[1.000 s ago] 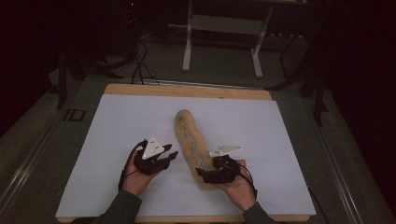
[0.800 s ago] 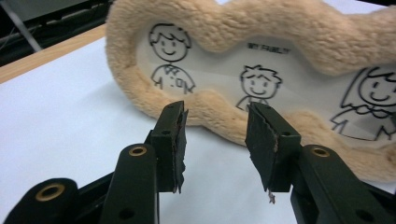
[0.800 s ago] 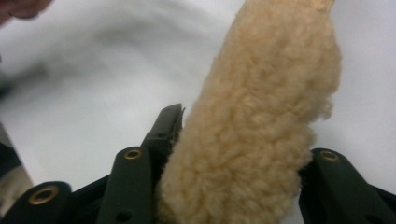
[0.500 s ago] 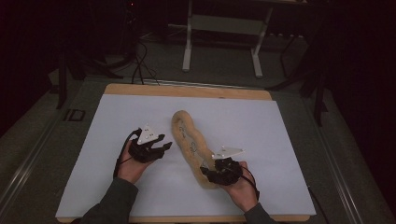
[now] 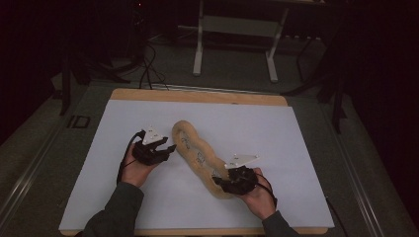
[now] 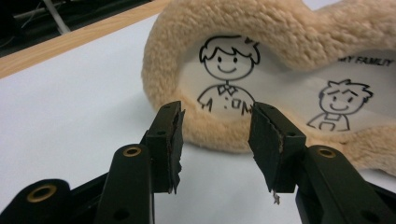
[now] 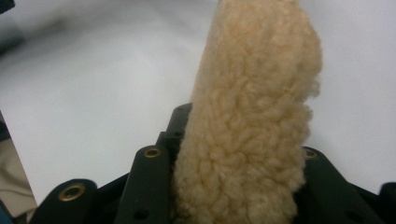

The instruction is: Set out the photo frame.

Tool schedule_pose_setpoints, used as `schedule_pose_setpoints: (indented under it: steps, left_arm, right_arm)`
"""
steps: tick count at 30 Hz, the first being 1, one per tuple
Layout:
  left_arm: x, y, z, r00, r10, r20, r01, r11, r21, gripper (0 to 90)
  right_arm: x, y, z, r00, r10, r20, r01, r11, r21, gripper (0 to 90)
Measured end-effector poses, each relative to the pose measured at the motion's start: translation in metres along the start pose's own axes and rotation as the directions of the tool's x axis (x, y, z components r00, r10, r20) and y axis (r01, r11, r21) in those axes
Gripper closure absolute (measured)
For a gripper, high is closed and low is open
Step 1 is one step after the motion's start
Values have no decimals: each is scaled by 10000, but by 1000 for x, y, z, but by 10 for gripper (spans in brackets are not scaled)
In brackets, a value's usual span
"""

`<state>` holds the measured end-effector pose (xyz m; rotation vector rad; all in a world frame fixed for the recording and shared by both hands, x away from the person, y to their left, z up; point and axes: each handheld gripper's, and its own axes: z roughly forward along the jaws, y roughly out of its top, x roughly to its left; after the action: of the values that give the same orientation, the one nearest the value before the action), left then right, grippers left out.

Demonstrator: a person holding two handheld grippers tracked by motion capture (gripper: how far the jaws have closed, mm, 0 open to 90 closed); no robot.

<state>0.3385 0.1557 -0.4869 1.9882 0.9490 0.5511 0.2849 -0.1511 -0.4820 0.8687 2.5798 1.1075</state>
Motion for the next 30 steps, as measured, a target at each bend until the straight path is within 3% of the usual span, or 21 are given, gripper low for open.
schedule_pose_setpoints:
  steps: [7, 18, 22, 30]
  left_arm:
    - [9, -3, 11, 9993, -261, -267, 267, 9994, 236, 548]
    - [17, 7, 21, 9971, -149, -753, 183, 9989, 443, 513]
    - [19, 8, 25, 9949, -72, -1007, 134, 9981, 603, 493]
    - [25, 7, 26, 9971, -50, -760, 89, 9986, 514, 504]
  right_arm:
    - [-5, 1, -1, 9996, -237, -122, 238, 9996, 138, 664]
    - [-13, 4, -1, 9951, -906, -389, 917, 9954, 268, 676]
    - [-17, 3, -1, 9943, -941, -498, 954, 9952, 238, 681]
    - [-22, 4, -1, 9924, -1089, -576, 1105, 9935, 257, 685]
